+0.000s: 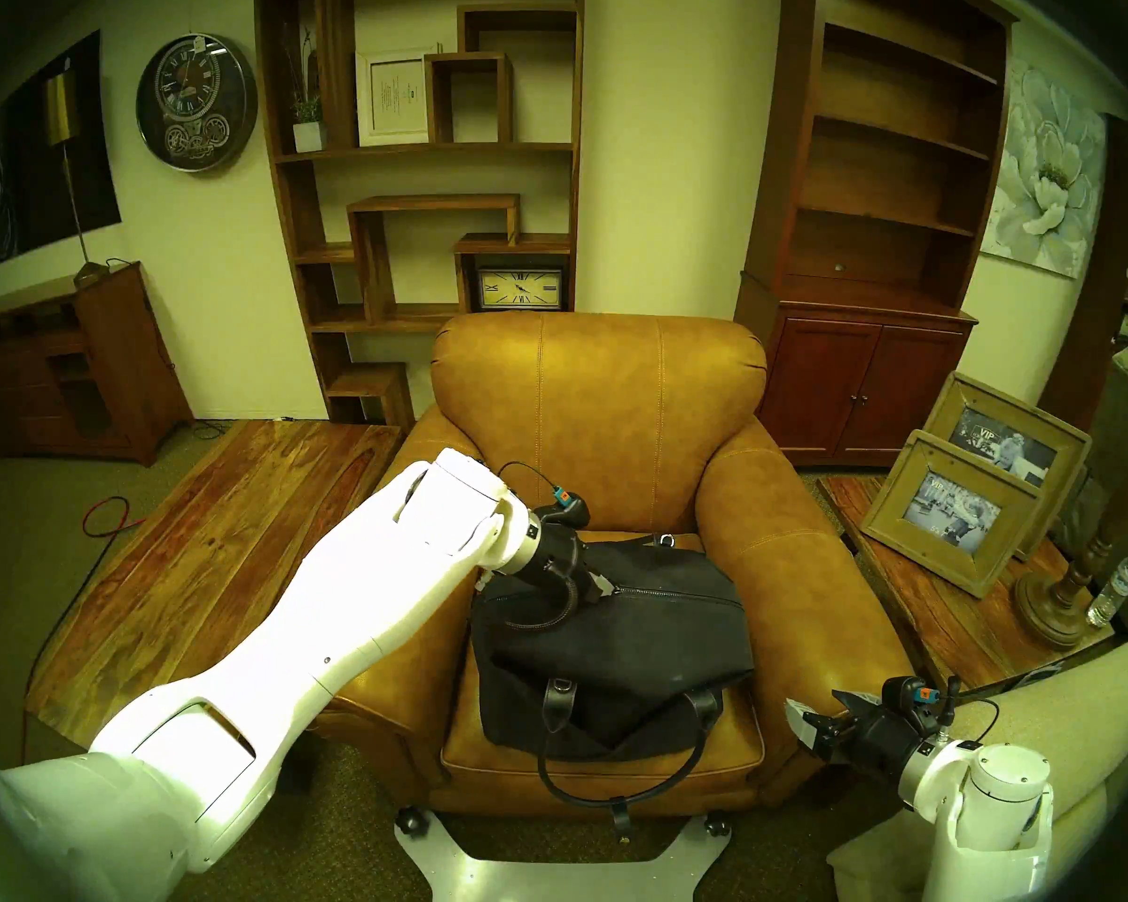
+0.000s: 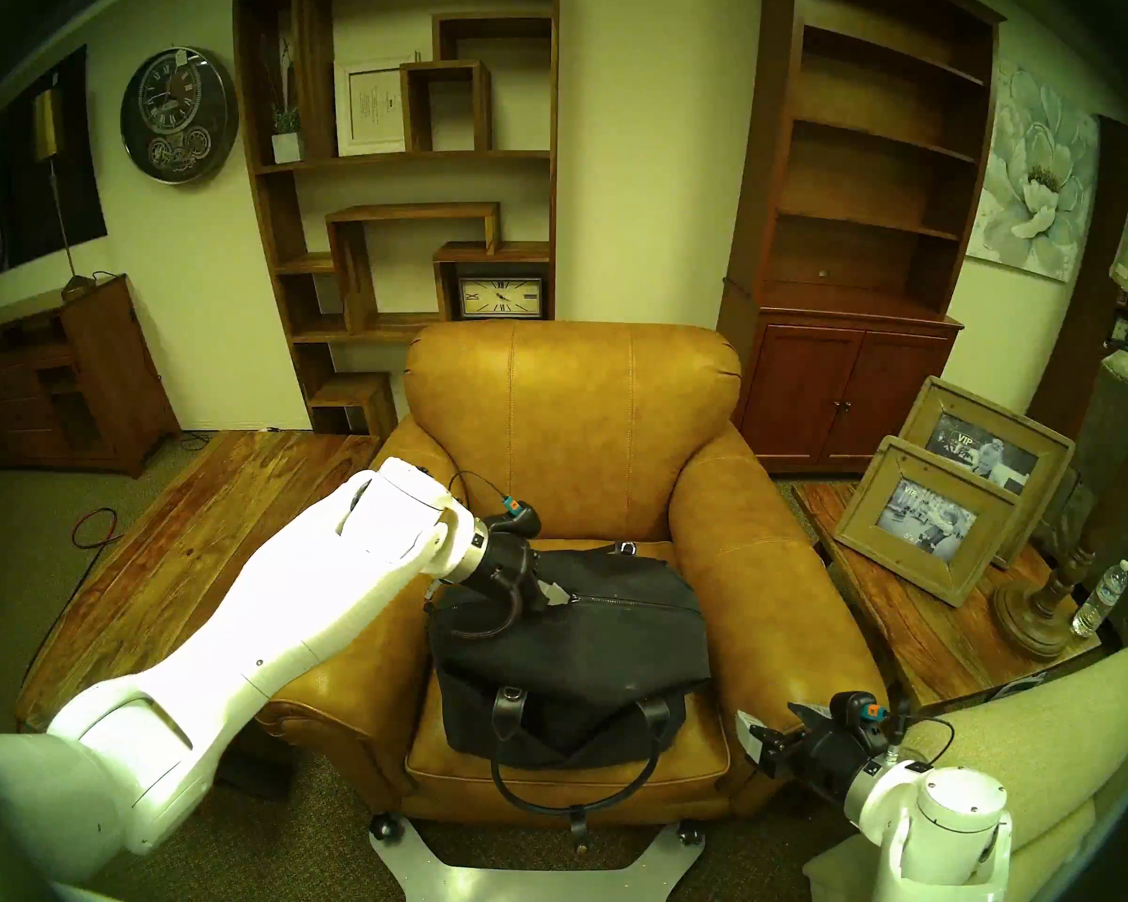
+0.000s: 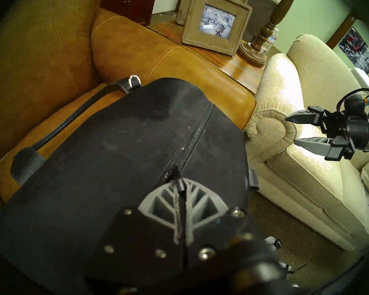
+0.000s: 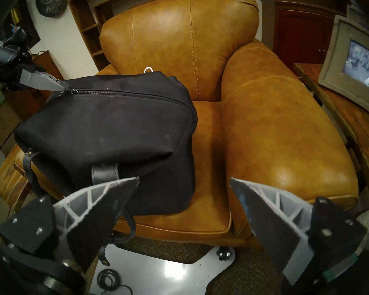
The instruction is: Open a bag with a zipper
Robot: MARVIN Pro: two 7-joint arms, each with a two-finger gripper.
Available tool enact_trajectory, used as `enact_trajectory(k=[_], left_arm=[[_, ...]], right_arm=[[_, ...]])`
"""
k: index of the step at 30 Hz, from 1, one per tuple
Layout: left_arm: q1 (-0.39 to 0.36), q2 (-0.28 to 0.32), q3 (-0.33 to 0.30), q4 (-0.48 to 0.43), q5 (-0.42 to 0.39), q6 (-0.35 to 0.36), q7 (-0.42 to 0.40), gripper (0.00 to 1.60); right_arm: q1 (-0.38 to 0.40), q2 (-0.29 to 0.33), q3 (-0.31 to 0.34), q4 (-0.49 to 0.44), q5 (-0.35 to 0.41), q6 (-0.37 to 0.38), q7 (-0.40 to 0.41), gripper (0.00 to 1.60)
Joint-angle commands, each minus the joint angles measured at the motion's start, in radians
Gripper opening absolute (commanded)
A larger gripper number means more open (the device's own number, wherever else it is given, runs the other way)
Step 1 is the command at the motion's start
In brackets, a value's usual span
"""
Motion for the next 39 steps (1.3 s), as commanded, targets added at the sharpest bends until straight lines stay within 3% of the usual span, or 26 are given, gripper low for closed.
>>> enact_trajectory(k=[1, 2, 3, 15, 39], left_arm=[[-0.117, -0.126, 0.064, 0.033, -0.015, -0.003, 0.036, 0.00], [-0.099, -0.099, 0.069, -0.001, -0.028, -0.003, 0.042, 0.00], [-0.130, -0.129, 0.087, 0.034, -0.026, -0.003, 0.048, 0.00], [-0.238, -0.230, 0.230, 0.138, -0.022, -0.003, 0.113, 0.00], [-0.438, -0.420, 0.430, 0.347, -0.022, -0.003, 0.129, 0.00]], right_arm=[[0.000, -0.001, 0.009, 0.005, 0.018, -0.016, 0.015, 1.60], [0.000, -0.001, 0.011, 0.006, 0.019, -0.016, 0.017, 1.60], [-0.001, -0.002, 0.013, 0.008, 0.021, -0.018, 0.020, 1.60], [-0.007, -0.010, 0.037, 0.022, 0.038, -0.029, 0.037, 1.60], [-0.009, -0.029, 0.092, 0.049, 0.052, -0.044, 0.062, 1.60]])
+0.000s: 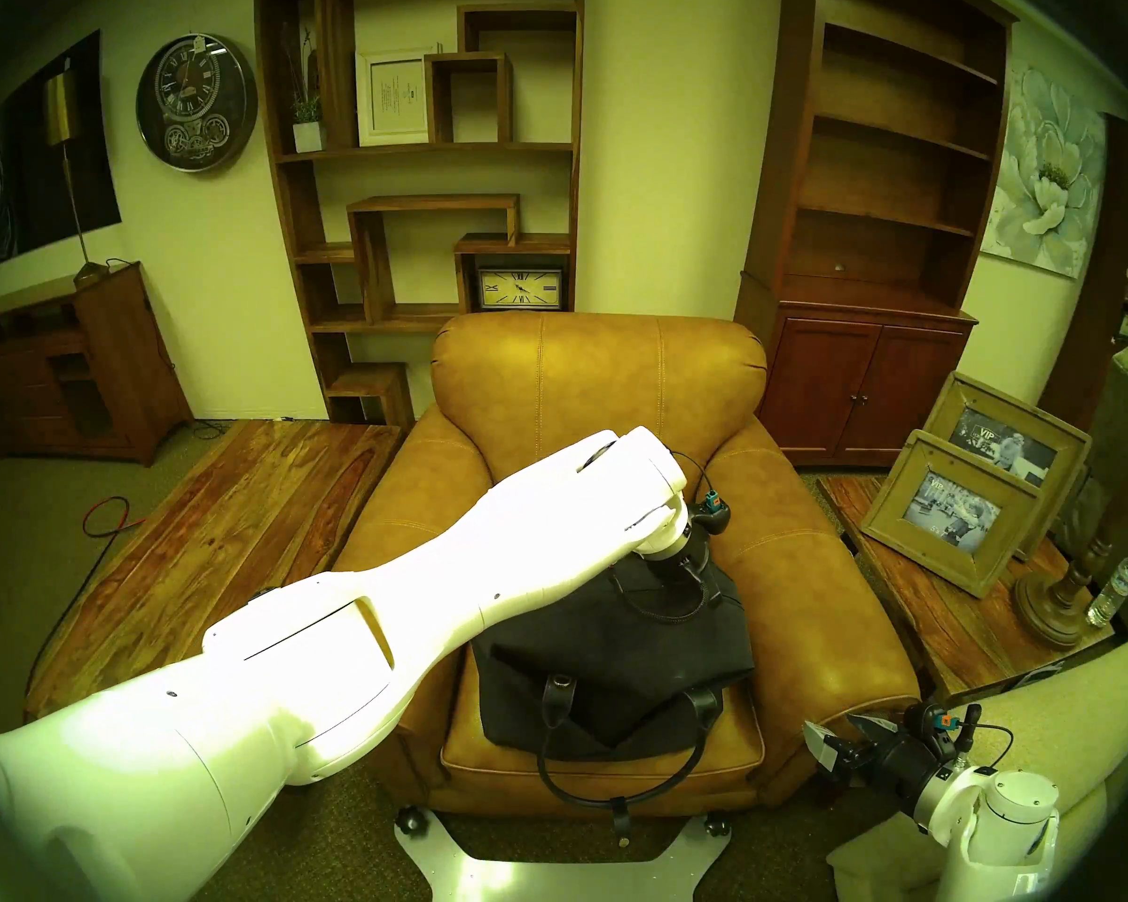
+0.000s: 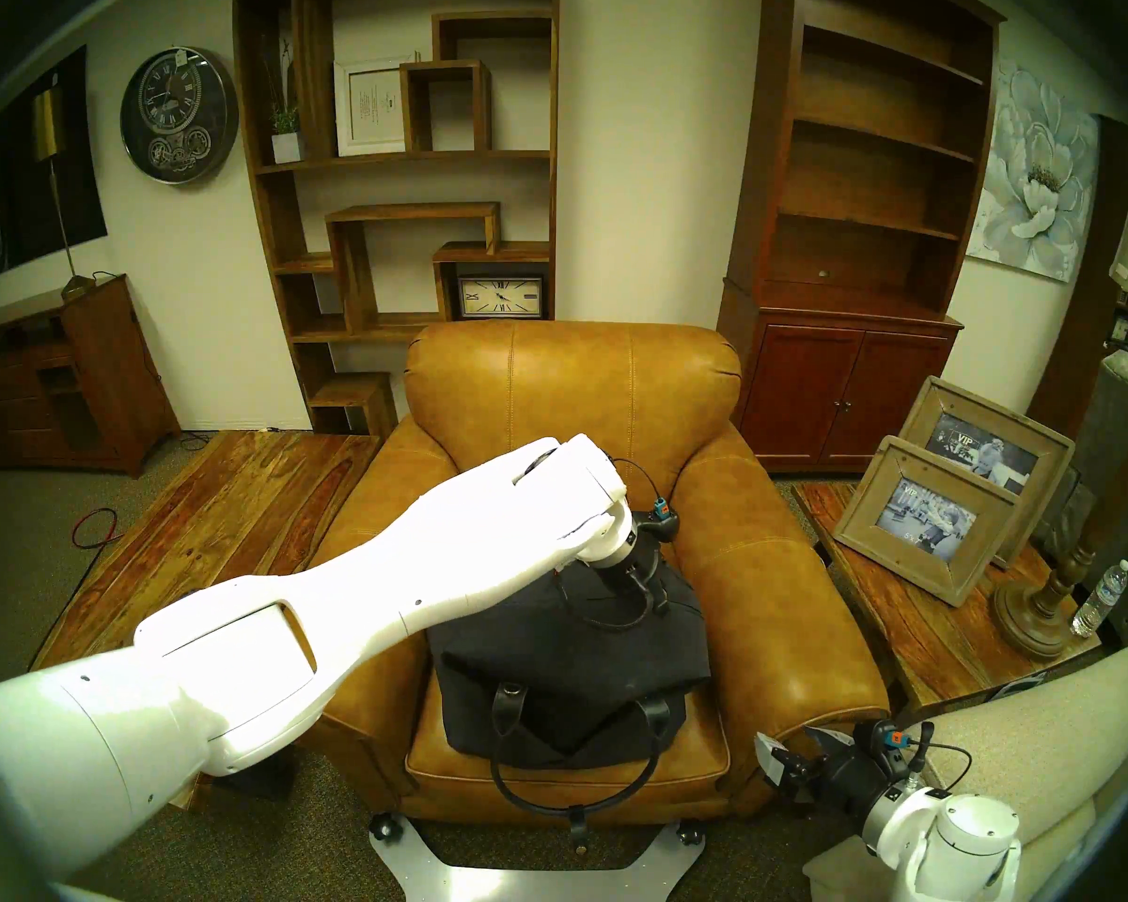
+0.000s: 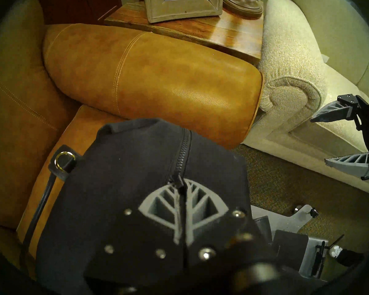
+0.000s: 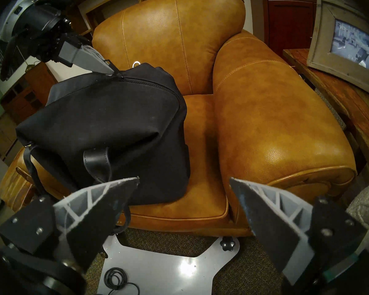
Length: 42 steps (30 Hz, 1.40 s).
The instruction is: Open a bag with a zipper
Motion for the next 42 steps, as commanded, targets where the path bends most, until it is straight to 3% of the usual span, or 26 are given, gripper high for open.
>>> enact_trajectory(k=[1, 14, 18, 20, 21, 23, 25, 27, 28, 32, 42], left_arm=[[-0.104, -0.107, 0.030, 0.018, -0.012, -0.003, -0.014, 0.00], [-0.169, -0.224, 0.108, 0.159, -0.012, -0.006, -0.026, 0.00], [-0.212, -0.289, 0.103, 0.278, -0.020, -0.019, -0.044, 0.00], [-0.231, -0.291, 0.093, 0.314, -0.030, -0.037, -0.071, 0.00], [-0.237, -0.282, 0.086, 0.323, -0.040, -0.051, -0.090, 0.38], [-0.250, -0.262, 0.065, 0.354, -0.062, -0.084, -0.133, 0.64], [-0.239, -0.193, 0.025, 0.316, -0.090, -0.111, -0.168, 1.36], [-0.229, -0.132, 0.008, 0.293, -0.094, -0.119, -0.182, 1.41], [-0.221, -0.129, -0.021, 0.319, -0.101, -0.109, -0.183, 1.44], [-0.194, -0.110, -0.037, 0.374, -0.088, -0.086, -0.185, 1.60], [-0.139, 0.020, -0.068, 0.463, -0.091, -0.073, -0.206, 1.59]], right_arm=[[0.004, -0.001, 0.011, -0.006, 0.012, -0.009, 0.006, 1.60], [0.014, -0.008, 0.038, 0.006, 0.014, -0.013, 0.015, 1.60], [0.018, -0.012, 0.049, 0.008, 0.018, -0.015, 0.019, 1.60], [0.020, -0.010, 0.051, 0.010, 0.018, -0.018, 0.024, 1.60], [0.023, -0.008, 0.052, 0.014, 0.019, -0.020, 0.026, 1.60], [0.036, 0.001, 0.049, 0.022, 0.027, -0.021, 0.038, 1.60], [0.055, 0.009, 0.047, 0.023, 0.035, -0.017, 0.048, 1.60], [0.074, 0.017, 0.039, 0.023, 0.036, -0.014, 0.052, 1.60], [0.084, 0.019, 0.034, 0.023, 0.034, -0.012, 0.050, 1.60], [0.112, 0.029, 0.014, 0.023, 0.029, -0.012, 0.050, 1.60], [0.204, 0.047, -0.025, 0.043, 0.050, -0.003, 0.061, 1.60]])
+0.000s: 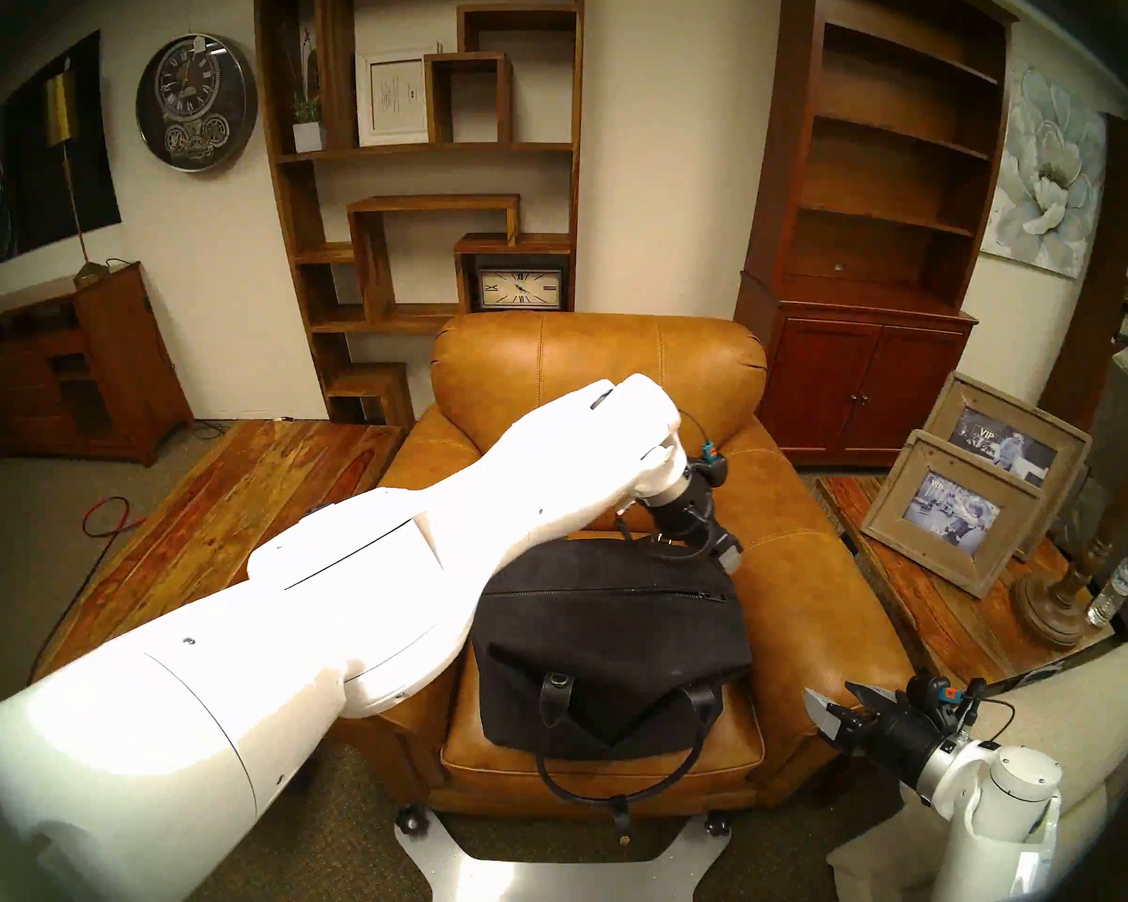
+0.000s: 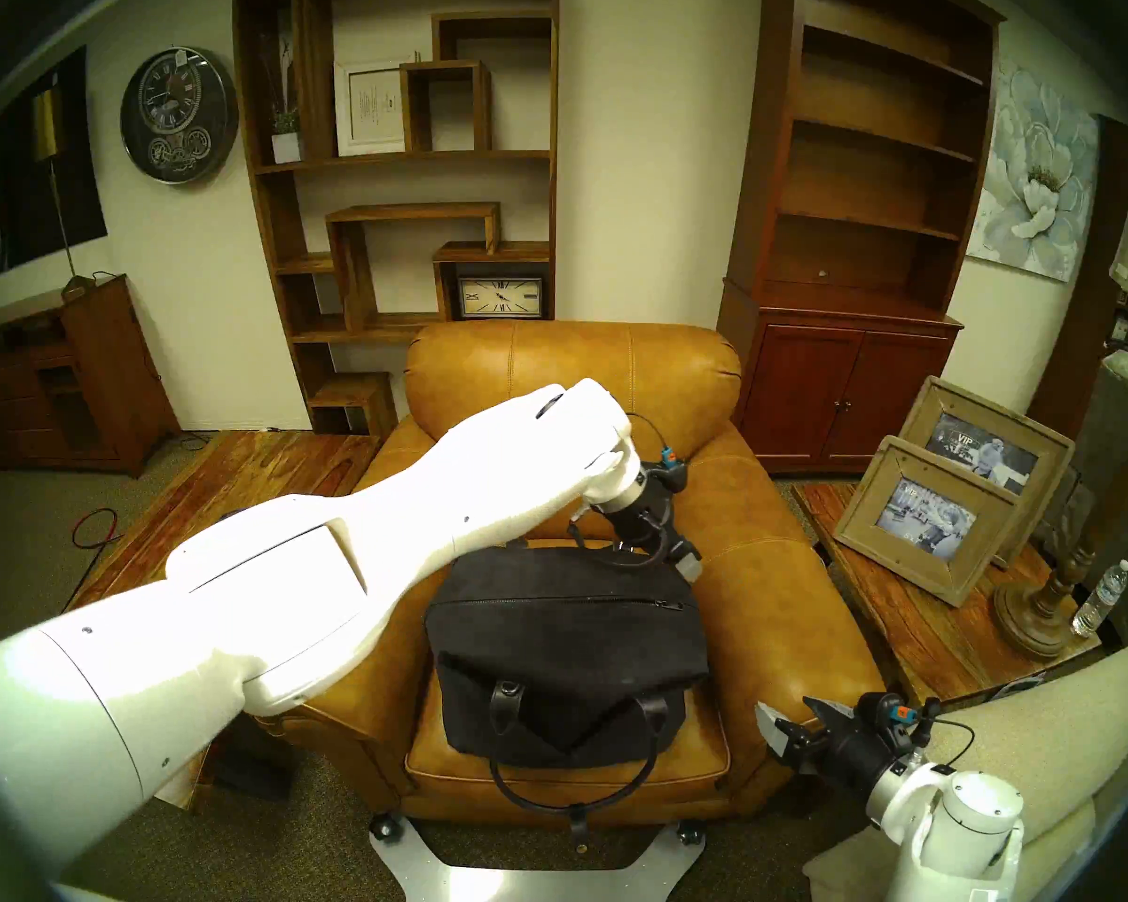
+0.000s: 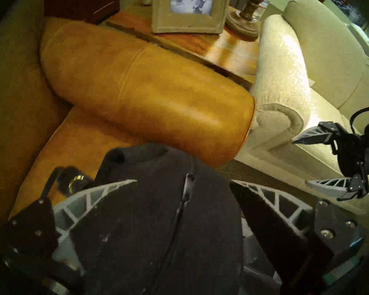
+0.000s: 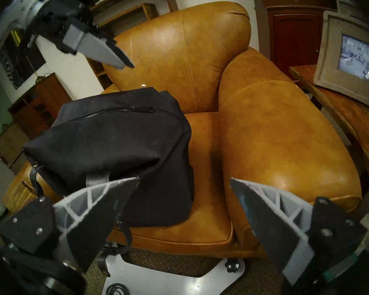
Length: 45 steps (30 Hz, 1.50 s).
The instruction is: Open a bag with a zipper
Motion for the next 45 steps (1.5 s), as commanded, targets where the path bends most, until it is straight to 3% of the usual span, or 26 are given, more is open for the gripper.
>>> enact_trajectory(k=[1, 6, 17, 24, 28, 33, 45], left_arm=[[0.026, 0.106, -0.036, 0.042, -0.008, 0.005, -0.015, 1.59], [0.050, 0.191, -0.057, 0.056, -0.021, 0.001, -0.032, 1.60], [0.071, 0.291, -0.125, 0.055, -0.066, -0.045, -0.086, 1.60], [0.067, 0.360, -0.182, 0.011, -0.107, -0.096, -0.142, 1.60], [0.073, 0.395, -0.209, -0.010, -0.126, -0.116, -0.172, 1.51], [0.112, 0.459, -0.243, -0.034, -0.153, -0.148, -0.221, 1.60], [0.176, 0.558, -0.284, -0.094, -0.186, -0.213, -0.308, 1.60]], right_arm=[[0.089, 0.019, -0.022, 0.004, 0.025, 0.010, 0.005, 1.60], [0.132, 0.027, -0.045, 0.029, 0.032, 0.023, 0.009, 1.60], [0.212, 0.040, -0.093, 0.088, 0.037, 0.062, 0.014, 1.60], [0.258, 0.049, -0.118, 0.146, 0.034, 0.088, 0.014, 1.60], [0.283, 0.054, -0.130, 0.175, 0.034, 0.101, 0.015, 1.60], [0.324, 0.064, -0.147, 0.221, 0.034, 0.121, 0.016, 1.60], [0.404, 0.079, -0.163, 0.292, 0.041, 0.158, 0.018, 1.60]])
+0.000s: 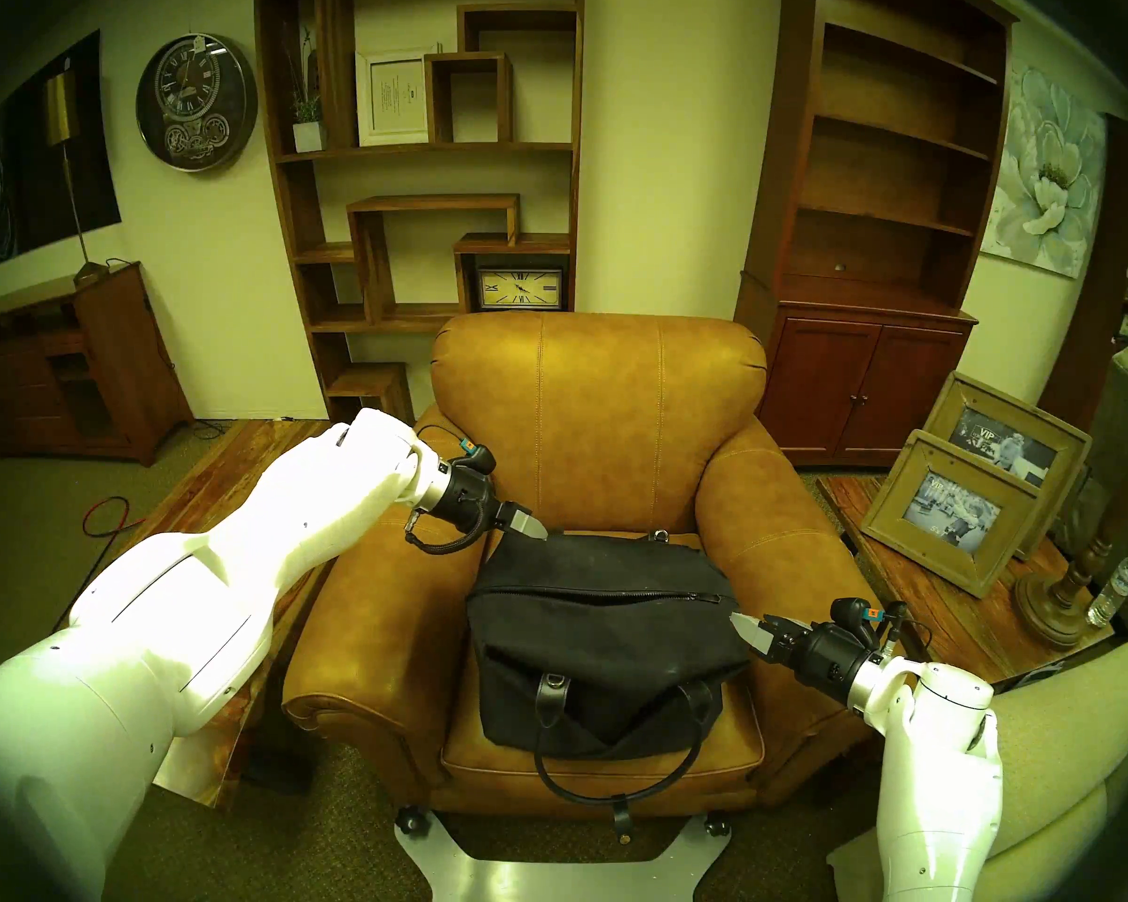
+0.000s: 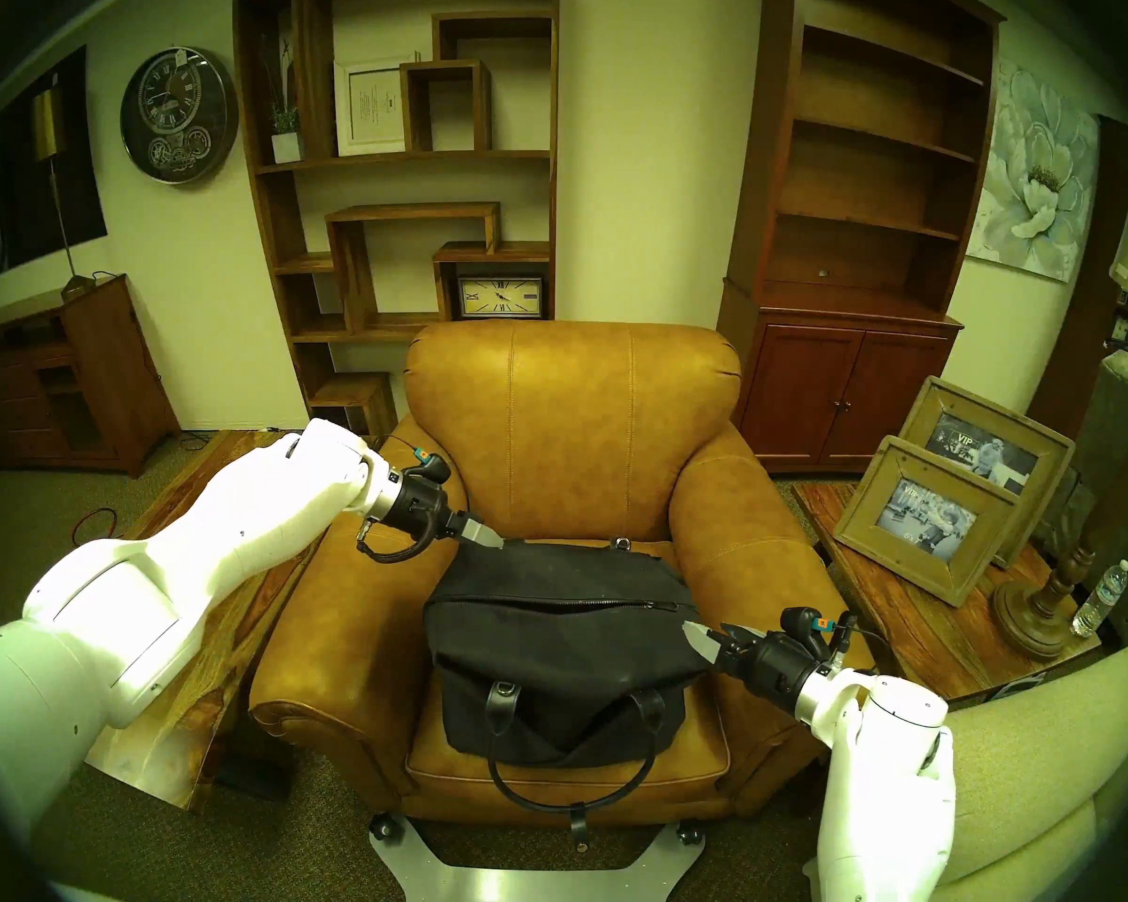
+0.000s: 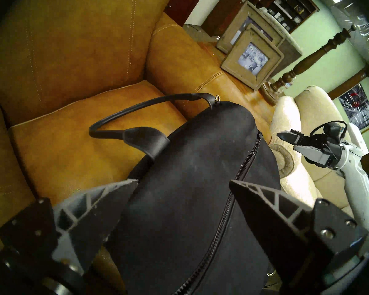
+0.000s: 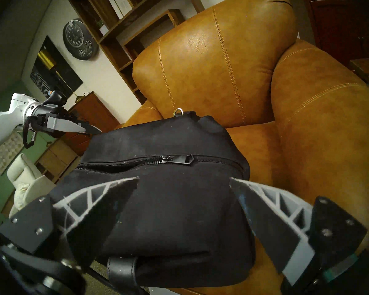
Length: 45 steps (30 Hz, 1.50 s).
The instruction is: Open a bag with a zipper
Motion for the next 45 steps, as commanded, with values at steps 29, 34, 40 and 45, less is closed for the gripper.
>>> enact_trajectory(k=[29, 34, 40, 45], left_arm=[[0.216, 0.327, -0.127, -0.347, -0.111, -0.238, -0.310, 1.60], [0.256, 0.358, -0.146, -0.424, -0.135, -0.281, -0.353, 1.60], [0.313, 0.406, -0.174, -0.515, -0.165, -0.329, -0.393, 1.60], [0.367, 0.448, -0.202, -0.594, -0.194, -0.368, -0.415, 1.60]], right_arm=[[0.228, 0.039, -0.069, 0.194, 0.015, 0.114, 0.021, 1.60], [0.253, 0.038, -0.086, 0.226, 0.017, 0.136, 0.030, 1.60], [0.270, 0.046, -0.094, 0.266, 0.017, 0.164, 0.039, 1.60], [0.284, 0.055, -0.098, 0.296, 0.019, 0.187, 0.050, 1.60]])
